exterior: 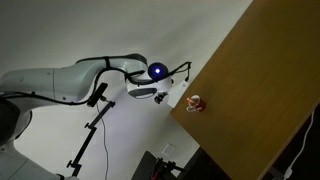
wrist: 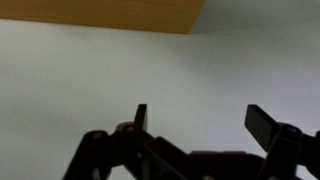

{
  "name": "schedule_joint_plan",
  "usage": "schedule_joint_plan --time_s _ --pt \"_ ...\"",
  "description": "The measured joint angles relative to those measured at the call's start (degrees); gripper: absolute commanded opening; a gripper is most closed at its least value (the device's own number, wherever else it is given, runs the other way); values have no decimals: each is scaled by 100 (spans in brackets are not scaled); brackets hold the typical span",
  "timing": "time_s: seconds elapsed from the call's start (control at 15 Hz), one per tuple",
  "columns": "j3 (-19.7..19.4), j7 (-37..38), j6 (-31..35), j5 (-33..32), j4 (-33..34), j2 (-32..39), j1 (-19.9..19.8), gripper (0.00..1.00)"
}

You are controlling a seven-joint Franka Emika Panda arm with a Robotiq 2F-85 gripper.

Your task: Take the orange marker out of the maroon mug

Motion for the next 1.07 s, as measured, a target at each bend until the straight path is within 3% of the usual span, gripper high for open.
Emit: schedule_joint_plan --time_s 0.67,1.07 --pt "48 -3 34 -86 535 1027 3 100" --pt "117 60 -389 -607 703 1278 -1 100"
